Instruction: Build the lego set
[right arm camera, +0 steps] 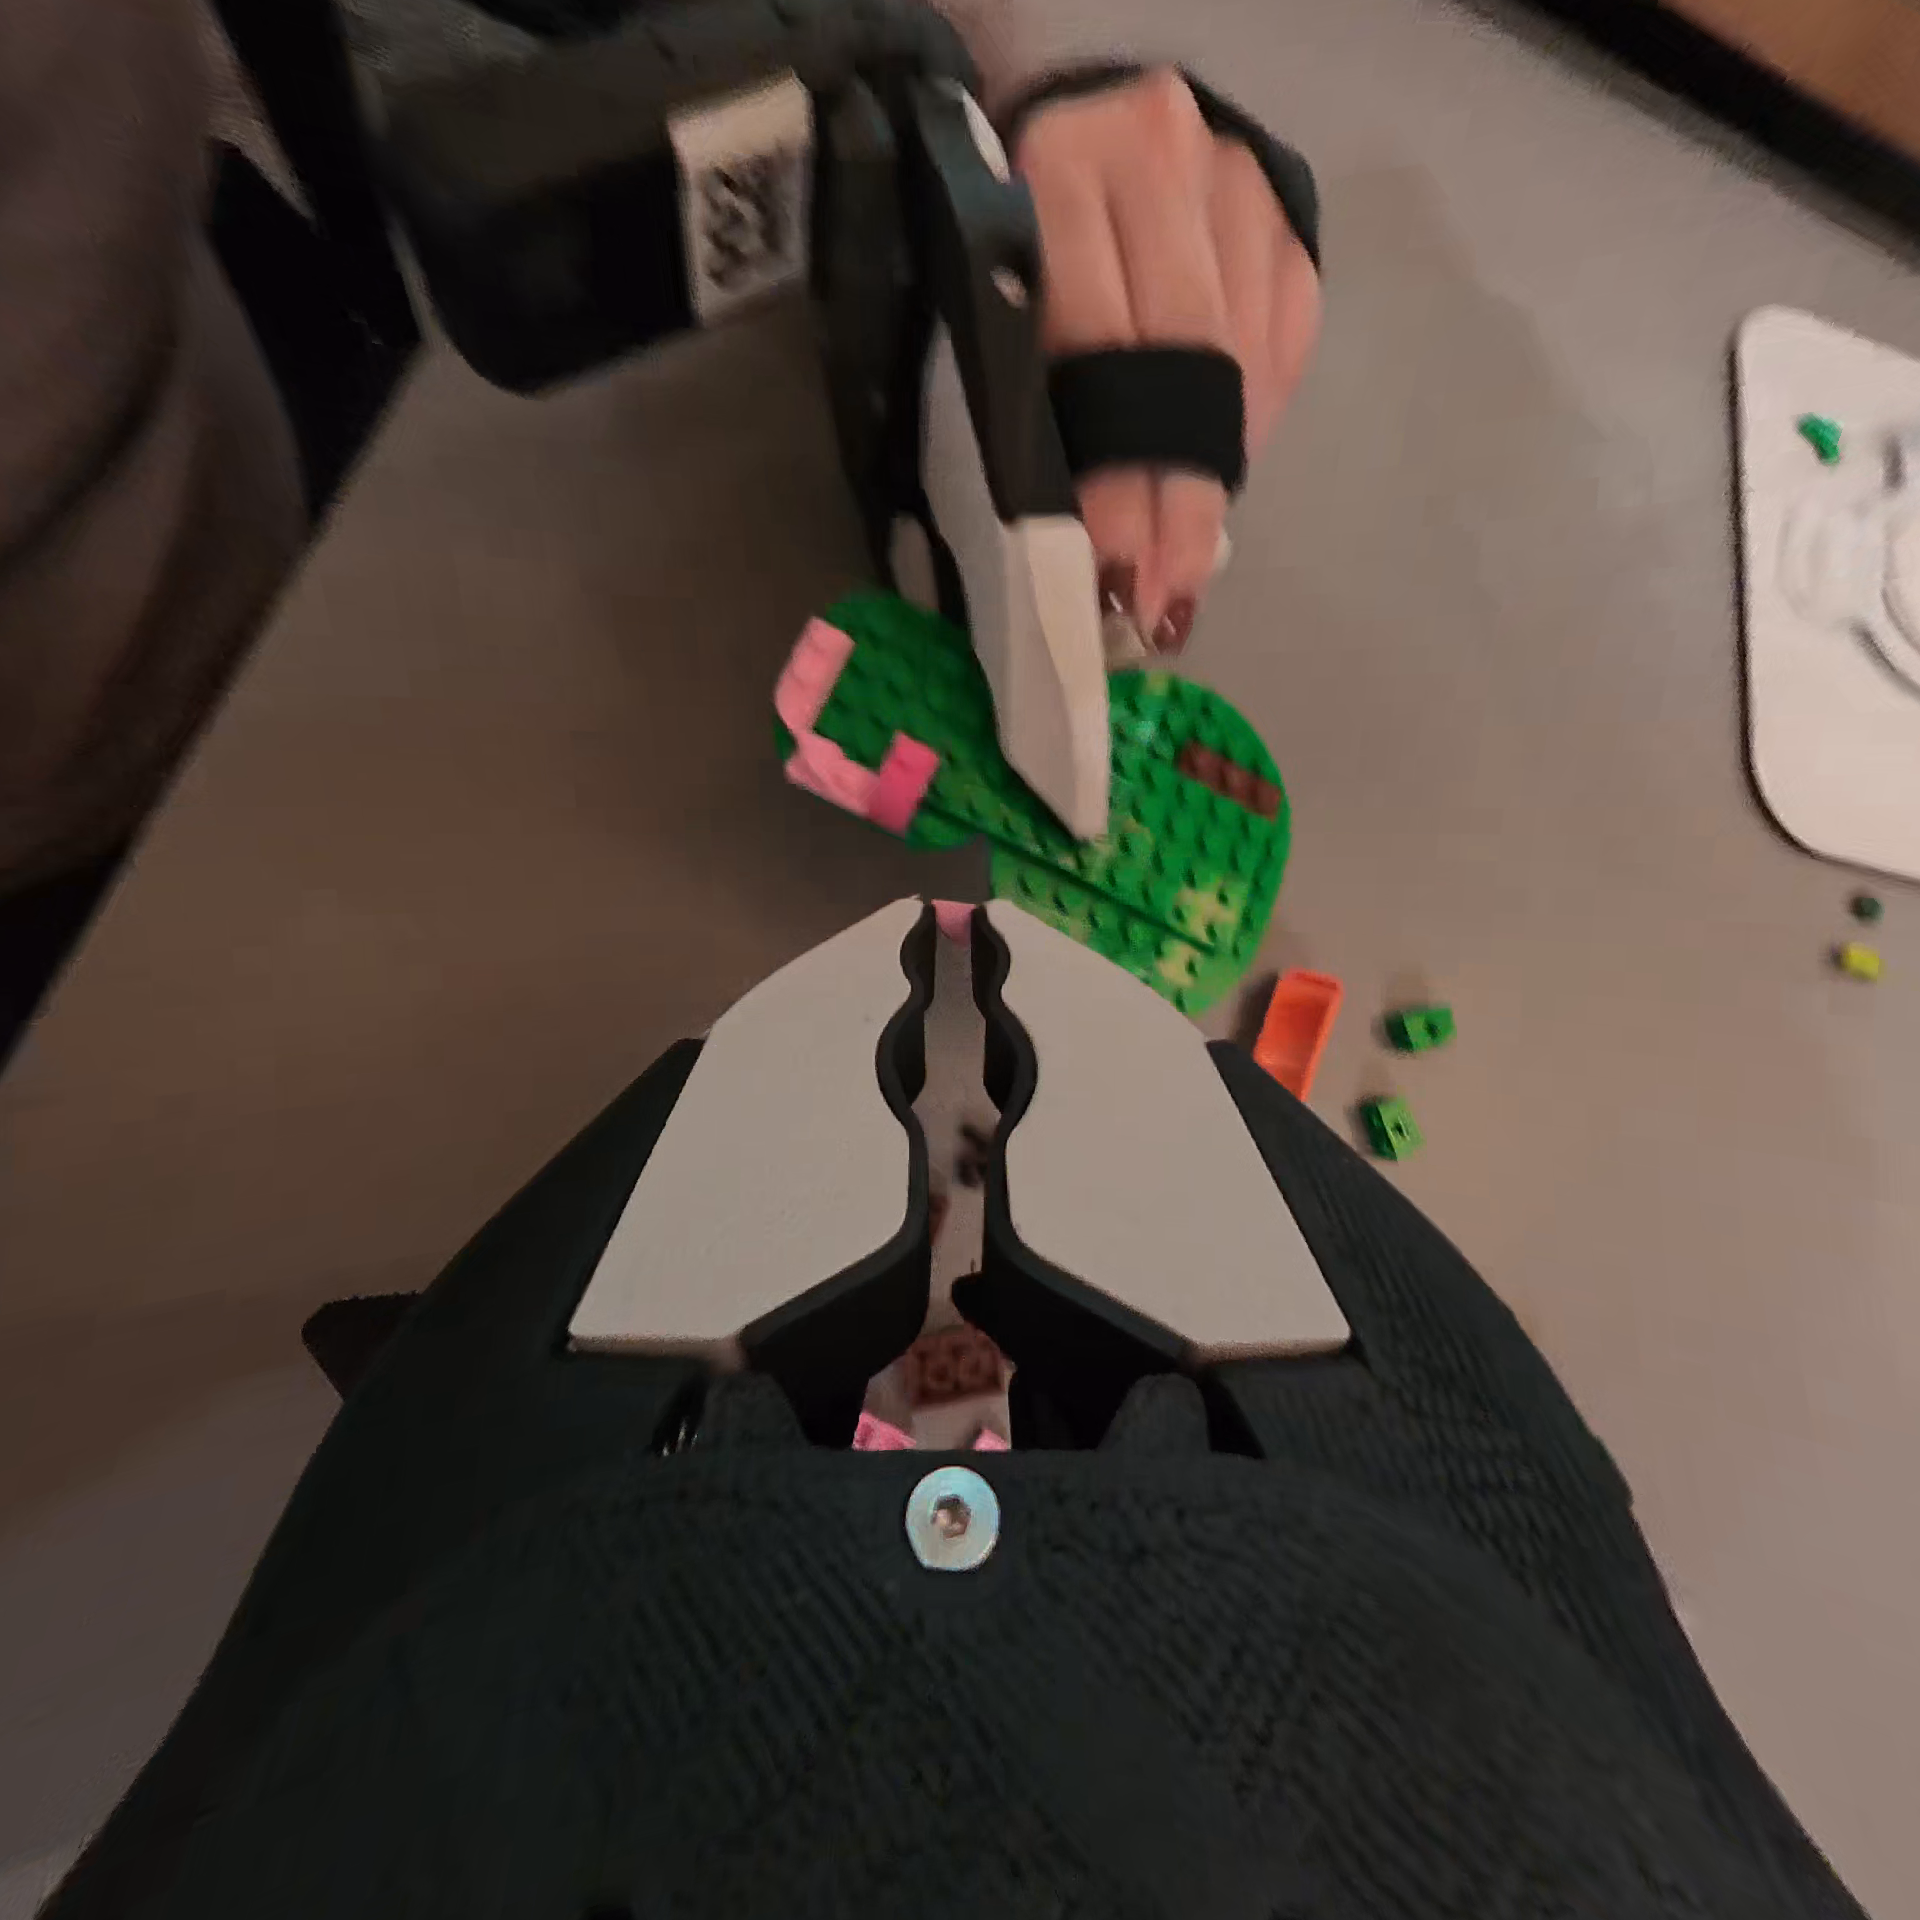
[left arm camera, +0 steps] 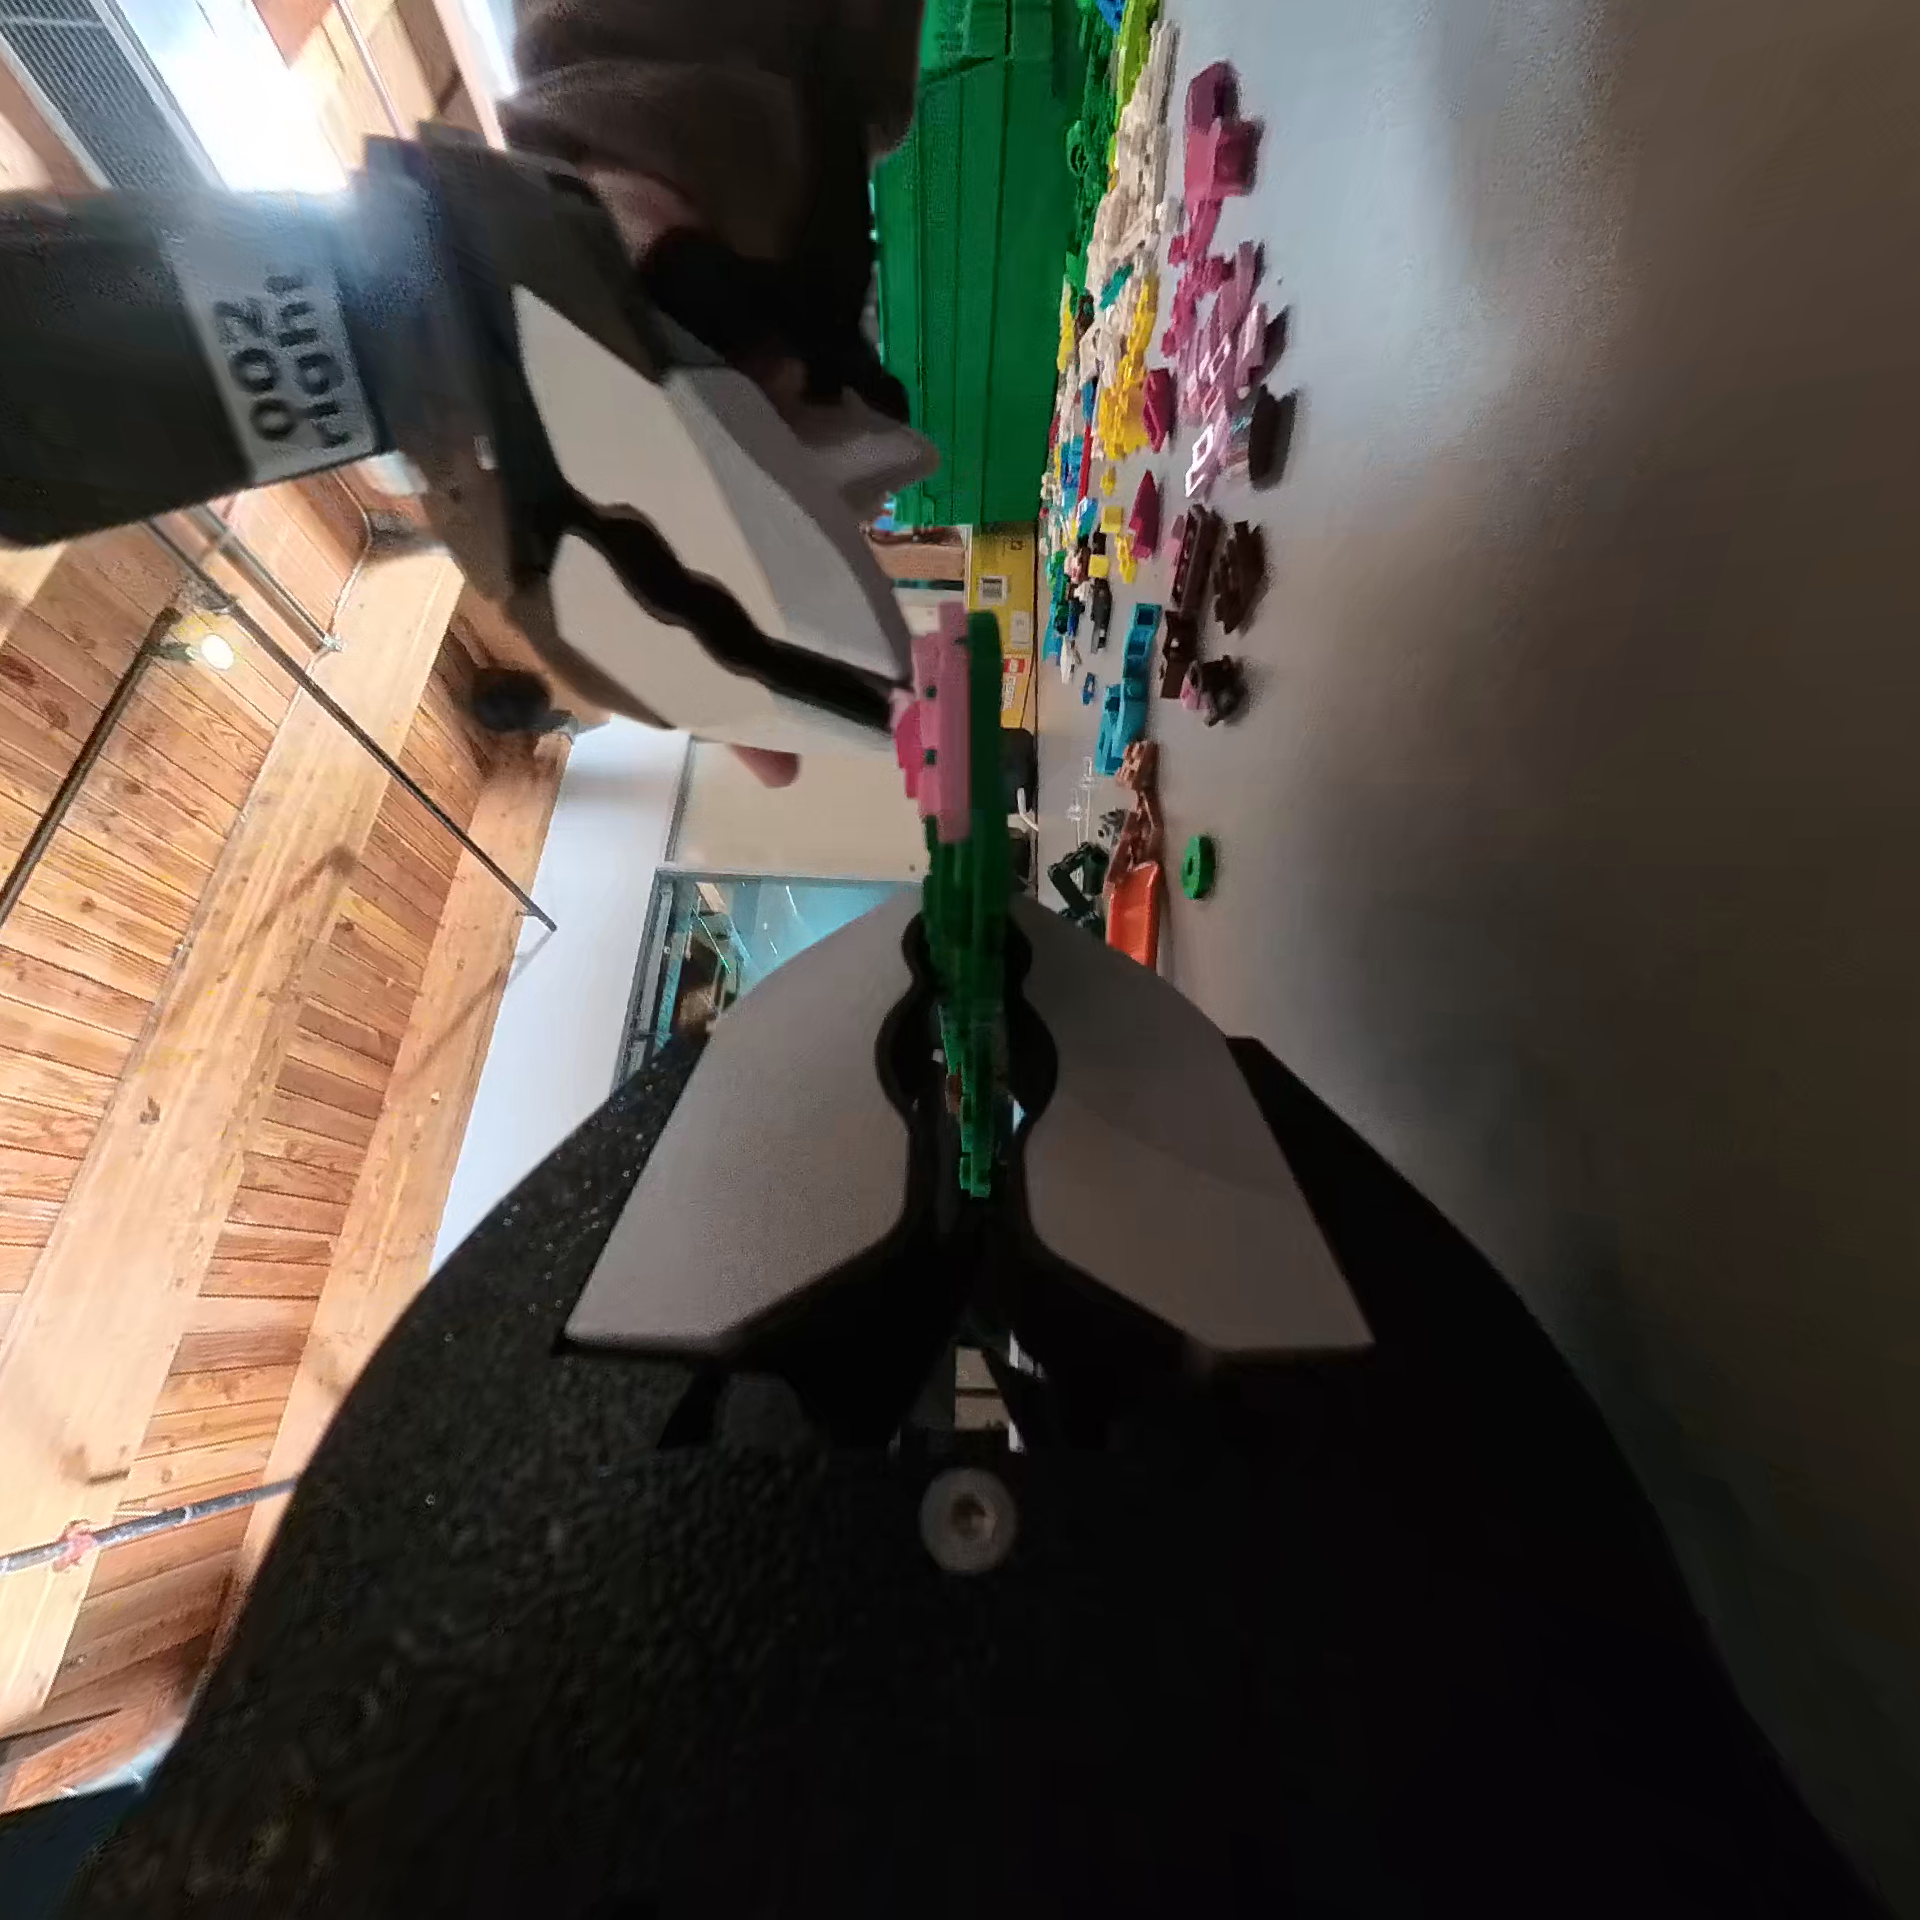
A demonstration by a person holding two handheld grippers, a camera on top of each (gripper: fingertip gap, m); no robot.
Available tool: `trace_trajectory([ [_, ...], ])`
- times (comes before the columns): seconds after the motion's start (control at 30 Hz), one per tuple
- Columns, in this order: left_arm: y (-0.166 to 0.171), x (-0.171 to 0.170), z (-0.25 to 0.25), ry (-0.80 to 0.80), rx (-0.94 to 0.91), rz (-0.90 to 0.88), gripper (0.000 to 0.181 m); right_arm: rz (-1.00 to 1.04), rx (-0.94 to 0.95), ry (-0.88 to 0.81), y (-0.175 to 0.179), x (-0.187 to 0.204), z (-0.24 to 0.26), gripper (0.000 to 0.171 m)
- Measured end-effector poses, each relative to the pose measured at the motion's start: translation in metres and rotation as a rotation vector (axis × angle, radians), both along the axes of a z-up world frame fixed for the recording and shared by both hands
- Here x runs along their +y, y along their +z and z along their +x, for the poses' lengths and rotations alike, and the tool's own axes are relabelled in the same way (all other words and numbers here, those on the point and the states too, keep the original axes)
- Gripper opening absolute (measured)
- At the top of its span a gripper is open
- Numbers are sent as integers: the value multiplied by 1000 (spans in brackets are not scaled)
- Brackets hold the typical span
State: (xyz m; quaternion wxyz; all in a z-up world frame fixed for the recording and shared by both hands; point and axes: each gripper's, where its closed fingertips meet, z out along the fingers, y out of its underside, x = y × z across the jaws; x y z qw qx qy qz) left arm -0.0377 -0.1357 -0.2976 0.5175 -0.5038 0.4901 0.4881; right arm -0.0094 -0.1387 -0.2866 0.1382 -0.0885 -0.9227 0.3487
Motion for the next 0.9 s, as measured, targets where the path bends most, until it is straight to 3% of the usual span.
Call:
trace_trajectory([
  [0.03, -1, 0, 1, -5, 7, -2, 9, -7, -19, 33, 3, -8, 6, 5],
  [0.27, -4, -2, 8, -41, 20, -18, 8, -1, -99, 170, 4, -41, 19, 5],
  [0.9, -5, -2, 10, -48, 22, -22, 9, 130, -160, 226, -10, -46, 21, 5],
])
